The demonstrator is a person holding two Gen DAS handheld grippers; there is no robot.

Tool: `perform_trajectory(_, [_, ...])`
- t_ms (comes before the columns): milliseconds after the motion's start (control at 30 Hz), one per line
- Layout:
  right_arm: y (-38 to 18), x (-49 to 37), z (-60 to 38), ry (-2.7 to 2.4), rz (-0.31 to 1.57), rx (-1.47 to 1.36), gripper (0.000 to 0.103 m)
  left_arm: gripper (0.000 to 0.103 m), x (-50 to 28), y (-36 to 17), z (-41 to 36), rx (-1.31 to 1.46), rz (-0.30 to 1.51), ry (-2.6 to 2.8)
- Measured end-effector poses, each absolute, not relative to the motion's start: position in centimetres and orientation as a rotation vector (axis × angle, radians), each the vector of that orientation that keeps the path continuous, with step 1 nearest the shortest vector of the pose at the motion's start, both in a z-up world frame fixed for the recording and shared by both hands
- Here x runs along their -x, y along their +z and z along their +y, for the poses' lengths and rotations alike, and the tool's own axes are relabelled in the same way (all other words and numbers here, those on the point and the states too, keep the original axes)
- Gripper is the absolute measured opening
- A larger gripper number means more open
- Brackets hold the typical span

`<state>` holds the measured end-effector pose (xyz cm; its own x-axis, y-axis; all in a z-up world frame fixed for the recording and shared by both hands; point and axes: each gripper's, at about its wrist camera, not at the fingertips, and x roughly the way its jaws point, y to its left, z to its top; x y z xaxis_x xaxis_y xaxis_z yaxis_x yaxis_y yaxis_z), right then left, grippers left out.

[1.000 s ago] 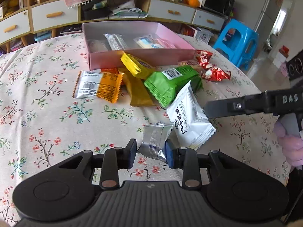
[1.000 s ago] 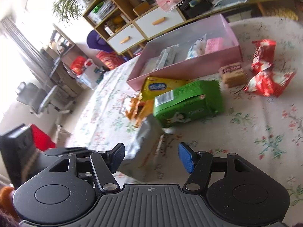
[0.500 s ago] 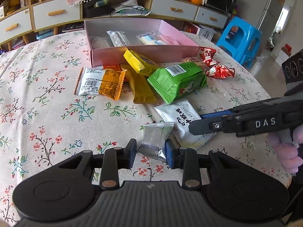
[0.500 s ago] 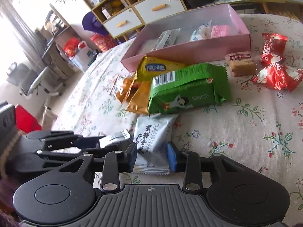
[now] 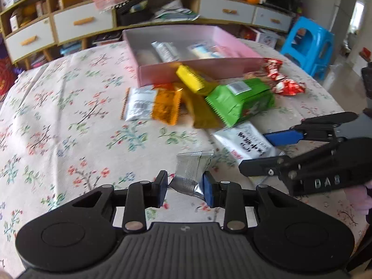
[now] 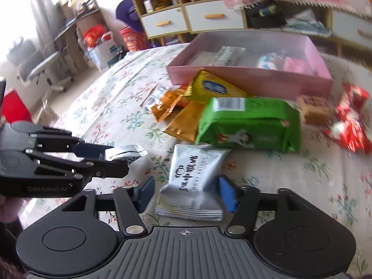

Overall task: Organize snacks
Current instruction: 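Close the left tool on the silver foil packet while the right tool closes on the white square packet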

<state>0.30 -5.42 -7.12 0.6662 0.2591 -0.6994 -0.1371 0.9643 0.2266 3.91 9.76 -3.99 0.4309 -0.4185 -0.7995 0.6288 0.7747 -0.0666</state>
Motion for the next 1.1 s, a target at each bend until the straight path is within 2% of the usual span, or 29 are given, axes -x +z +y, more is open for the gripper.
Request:
perform_trajectory(133, [-7.5,-0.5,-3.6,0.199,0.791,-0.038,0.067,0.029,-4.4,-4.2,10.1,-0.255,0.946,-0.617])
perform_trajectory(167, [-7.6,-0.5,-3.2,0.193,0.785,-0.011,0.065,0.029,-4.5,-4.2,10.4,-0.249,0.951,-0.609])
perform_trajectory(200, [-7.7,-0.4,-2.9,0.182,0.776,0.016,0.058,0.029,-4.6,-4.2,10.6,-0.244,0.953,-0.603])
perform_trajectory(333, [-7.7,-0.1,-2.6,0.188,0.761,0.041,0.054,0.029,-4.7,-4.1,11.0,-0.233,0.961,-0.59])
perform_trajectory(700, [-5.2,-0.2,-4.2,0.277,0.802,-0.157,0.046,0.029,-5.5,-2.6,11.7,-0.179,0.93,-0.585])
perform_trajectory(1100, [-3.4,-0.4,-5.1,0.307,0.791,-0.242,0.046,0.029,-6.7,-1.2,12.2,-0.104,0.9,-0.556])
